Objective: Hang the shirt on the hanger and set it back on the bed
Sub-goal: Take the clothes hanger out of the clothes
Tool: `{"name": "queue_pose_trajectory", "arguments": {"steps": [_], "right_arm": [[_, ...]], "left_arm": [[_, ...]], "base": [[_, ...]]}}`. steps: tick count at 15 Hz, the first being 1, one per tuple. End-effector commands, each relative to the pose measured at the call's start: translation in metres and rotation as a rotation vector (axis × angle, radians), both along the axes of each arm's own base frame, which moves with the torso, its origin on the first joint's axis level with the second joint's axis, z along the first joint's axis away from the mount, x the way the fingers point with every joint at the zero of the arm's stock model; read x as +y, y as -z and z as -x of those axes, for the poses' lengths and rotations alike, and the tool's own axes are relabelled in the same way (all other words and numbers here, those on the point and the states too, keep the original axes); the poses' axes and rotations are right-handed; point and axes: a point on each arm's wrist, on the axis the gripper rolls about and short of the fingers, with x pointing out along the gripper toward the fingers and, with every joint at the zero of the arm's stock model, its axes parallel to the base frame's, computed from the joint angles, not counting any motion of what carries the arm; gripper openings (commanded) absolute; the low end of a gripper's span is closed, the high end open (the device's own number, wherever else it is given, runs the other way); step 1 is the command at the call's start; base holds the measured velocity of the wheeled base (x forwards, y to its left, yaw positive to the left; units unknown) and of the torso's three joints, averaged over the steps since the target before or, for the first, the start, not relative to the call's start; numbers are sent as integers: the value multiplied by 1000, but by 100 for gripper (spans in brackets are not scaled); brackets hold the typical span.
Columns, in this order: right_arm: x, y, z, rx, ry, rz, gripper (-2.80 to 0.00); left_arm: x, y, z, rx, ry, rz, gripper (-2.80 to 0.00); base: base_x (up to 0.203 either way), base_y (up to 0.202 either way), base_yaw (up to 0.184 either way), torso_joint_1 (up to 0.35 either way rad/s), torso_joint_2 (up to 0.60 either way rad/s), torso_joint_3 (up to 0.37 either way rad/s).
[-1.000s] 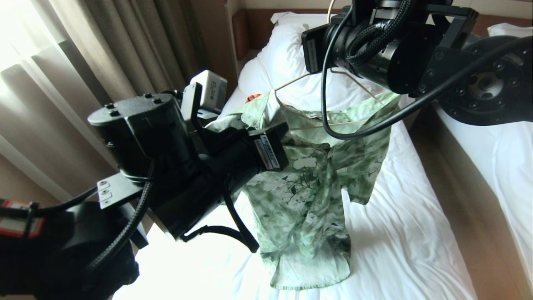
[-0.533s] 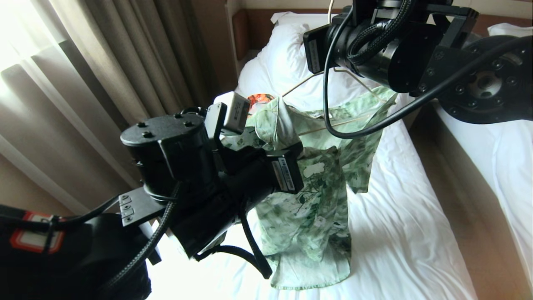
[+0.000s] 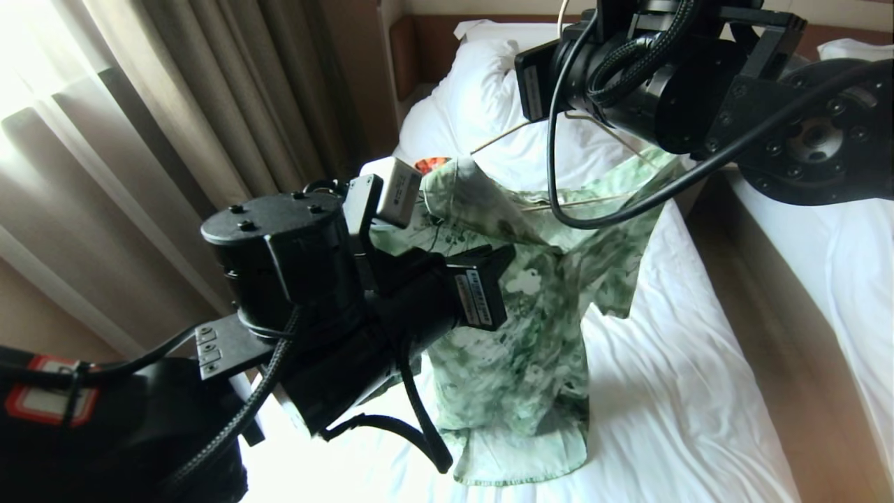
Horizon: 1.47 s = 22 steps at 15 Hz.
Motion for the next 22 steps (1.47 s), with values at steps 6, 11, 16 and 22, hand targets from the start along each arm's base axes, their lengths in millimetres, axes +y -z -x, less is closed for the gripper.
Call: {"name": "queue_pose_trajectory", "arguments": {"steps": [6, 11, 16, 22], "right_arm": [[-12, -2, -11, -21, 43, -6, -280], [-21, -2, -20, -43, 64, -19, -280], [-27, 2, -27, -29, 65, -4, -280], [-33, 13, -43, -2, 99, 16, -280]], "left_arm": [[56, -26, -17, -103, -26, -8, 0], [112, -30, -54, -124, -58, -24, -280], [162, 8, -94, -50, 90, -121, -280], [155, 39, -104, -44, 130, -236, 0]], "base": [[0, 0, 0, 0, 0, 0], [0, 0, 0, 0, 0, 0], [0, 0, 0, 0, 0, 0], [0, 0, 0, 0, 0, 0]]}}
